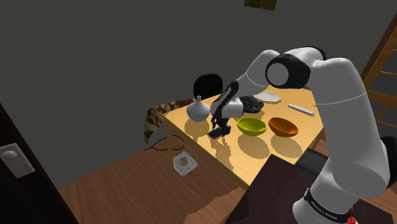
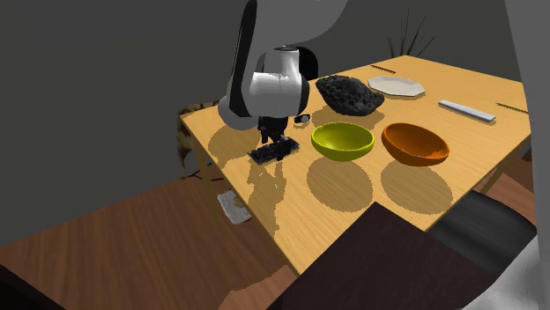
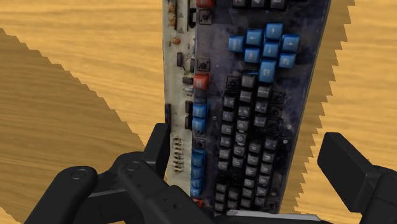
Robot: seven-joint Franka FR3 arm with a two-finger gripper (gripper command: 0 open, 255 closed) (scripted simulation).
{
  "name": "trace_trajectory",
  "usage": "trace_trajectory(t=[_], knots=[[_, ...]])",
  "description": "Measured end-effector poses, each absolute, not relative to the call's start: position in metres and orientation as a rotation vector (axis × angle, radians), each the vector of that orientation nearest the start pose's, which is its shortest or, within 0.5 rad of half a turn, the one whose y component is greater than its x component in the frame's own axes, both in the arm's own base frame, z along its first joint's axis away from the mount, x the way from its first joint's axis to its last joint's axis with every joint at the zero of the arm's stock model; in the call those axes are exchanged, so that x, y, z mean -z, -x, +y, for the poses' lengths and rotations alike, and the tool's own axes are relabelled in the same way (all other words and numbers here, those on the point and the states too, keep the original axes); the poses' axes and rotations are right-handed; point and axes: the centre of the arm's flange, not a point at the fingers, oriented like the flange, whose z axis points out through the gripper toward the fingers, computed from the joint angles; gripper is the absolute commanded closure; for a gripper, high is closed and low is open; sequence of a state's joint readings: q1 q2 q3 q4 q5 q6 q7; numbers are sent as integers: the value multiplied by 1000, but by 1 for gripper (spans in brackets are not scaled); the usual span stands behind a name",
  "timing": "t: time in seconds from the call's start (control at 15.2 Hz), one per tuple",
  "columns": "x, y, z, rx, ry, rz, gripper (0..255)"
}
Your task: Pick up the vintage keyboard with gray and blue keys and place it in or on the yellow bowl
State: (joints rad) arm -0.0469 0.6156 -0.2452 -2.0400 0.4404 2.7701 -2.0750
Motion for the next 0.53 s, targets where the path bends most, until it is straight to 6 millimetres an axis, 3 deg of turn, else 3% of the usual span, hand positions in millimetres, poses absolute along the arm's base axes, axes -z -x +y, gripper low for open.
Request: trace_trajectory(t=[0.07, 0.53], knots=[[-157, -572, -190, 170, 2454, -2145, 255], [-158, -572, -190, 171, 2455, -2145, 255]])
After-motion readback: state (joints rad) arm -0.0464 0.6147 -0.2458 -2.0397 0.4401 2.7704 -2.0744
